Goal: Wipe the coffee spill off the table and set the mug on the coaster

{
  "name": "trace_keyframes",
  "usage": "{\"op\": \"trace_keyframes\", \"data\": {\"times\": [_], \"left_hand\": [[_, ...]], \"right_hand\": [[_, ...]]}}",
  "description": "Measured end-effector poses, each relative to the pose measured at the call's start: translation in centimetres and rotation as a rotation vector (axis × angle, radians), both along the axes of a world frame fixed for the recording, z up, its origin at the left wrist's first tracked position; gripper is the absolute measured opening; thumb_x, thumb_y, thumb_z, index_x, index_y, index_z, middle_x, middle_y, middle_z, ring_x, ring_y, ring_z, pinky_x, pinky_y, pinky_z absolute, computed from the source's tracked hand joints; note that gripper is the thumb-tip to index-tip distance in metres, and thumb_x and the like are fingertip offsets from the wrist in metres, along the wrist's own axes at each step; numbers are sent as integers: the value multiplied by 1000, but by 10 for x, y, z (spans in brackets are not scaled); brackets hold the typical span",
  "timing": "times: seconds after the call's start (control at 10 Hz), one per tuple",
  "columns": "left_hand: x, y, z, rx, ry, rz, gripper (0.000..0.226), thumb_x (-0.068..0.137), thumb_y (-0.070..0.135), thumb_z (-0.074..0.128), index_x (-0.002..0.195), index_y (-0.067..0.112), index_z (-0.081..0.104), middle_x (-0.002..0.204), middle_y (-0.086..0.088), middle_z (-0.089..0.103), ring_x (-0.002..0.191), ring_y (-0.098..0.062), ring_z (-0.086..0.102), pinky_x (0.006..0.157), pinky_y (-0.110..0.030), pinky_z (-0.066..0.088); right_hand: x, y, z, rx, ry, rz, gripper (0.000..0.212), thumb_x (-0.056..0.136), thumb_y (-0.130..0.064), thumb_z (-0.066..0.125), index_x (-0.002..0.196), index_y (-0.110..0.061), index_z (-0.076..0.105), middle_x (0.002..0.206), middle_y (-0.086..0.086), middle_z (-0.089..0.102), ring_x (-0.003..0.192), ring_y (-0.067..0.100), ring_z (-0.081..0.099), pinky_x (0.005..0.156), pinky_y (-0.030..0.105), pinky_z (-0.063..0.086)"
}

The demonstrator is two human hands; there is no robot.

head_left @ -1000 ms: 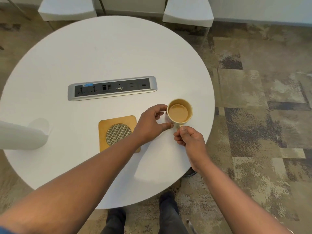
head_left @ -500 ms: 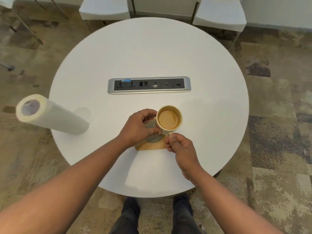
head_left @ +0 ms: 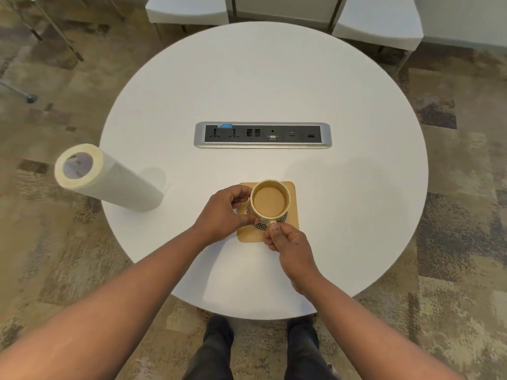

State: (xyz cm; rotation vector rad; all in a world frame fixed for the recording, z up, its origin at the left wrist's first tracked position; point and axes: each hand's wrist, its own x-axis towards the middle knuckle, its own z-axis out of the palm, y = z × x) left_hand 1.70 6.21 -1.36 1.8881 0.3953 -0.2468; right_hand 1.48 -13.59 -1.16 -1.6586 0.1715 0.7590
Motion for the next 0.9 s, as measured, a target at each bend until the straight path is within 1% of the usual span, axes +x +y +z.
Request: {"op": "trace_keyframes", "data": {"times": [0.1, 0.2, 0.4, 0.5, 0.6, 0.7, 0.8, 0.9], "left_hand": [[1, 0, -2, 6, 4, 3, 63, 64, 15, 96, 120, 29, 69, 116, 10, 74, 115, -8, 66, 105, -37, 52], [1, 0, -2, 18, 7, 2, 63, 65, 16, 96, 120, 31, 69, 116, 10, 73, 113, -7, 66, 104, -35, 53], [0, 1, -2, 28, 4, -7, 62, 67, 15, 95, 122, 29, 68, 117, 11, 73, 113, -6, 66, 103, -31, 52], [-1, 1, -5, 67, 19, -37, 62, 73, 9, 88, 128, 27, 64, 122, 10, 70, 116, -7, 64, 104, -32, 51], [-13, -7, -9, 192, 78, -14, 70, 83, -3, 63, 147, 20, 48, 145, 1, 54, 134, -16, 51, 114, -32, 40], [-22, -15, -9, 259, 45, 70, 71, 88, -1, 52, 156, 15, 36, 159, -3, 40, 146, -19, 37, 119, -30, 30], [-17, -29, 1, 495, -181, 57, 69, 99, 22, 42, 162, 9, 18, 170, -6, 19, 157, -22, 14, 126, -35, 12], [-6, -38, 22, 707, -334, -28, 71, 102, 28, 36, 162, 7, 6, 171, -8, 3, 158, -23, -1, 126, -37, 1]], "right_hand": [[0, 0, -2, -1, 5, -1, 26, 103, -31, 51, 94, -19, 72, 96, 7, 73, 93, 18, 65, 90, 34, 53], [0, 1, -3, -3, 16, -7, 25, 102, -33, 52, 93, -21, 72, 97, 7, 73, 96, 22, 66, 90, 36, 53], [0, -1, -5, -13, -6, 28, 26, 101, -38, 53, 95, -23, 73, 97, 4, 73, 98, 23, 67, 90, 37, 54], [-1, -4, -5, -15, -48, 41, 21, 100, -42, 54, 96, -29, 70, 95, 1, 73, 92, 21, 68, 84, 37, 56], [-3, -14, -5, -93, -178, -11, 14, 98, -45, 56, 94, -32, 62, 87, -1, 71, 78, 18, 68, 72, 39, 57], [-2, -25, -8, -266, -387, 7, 20, 101, -44, 50, 106, -27, 59, 99, -4, 68, 89, 16, 64, 77, 38, 54], [22, -26, -4, -489, -720, 95, 47, 104, -36, 38, 145, -15, 42, 152, 3, 45, 141, 19, 39, 114, 36, 32], [40, -15, 13, -569, -858, 176, 56, 103, -34, 33, 154, -13, 29, 165, 6, 24, 153, 21, 16, 121, 38, 17]]}}
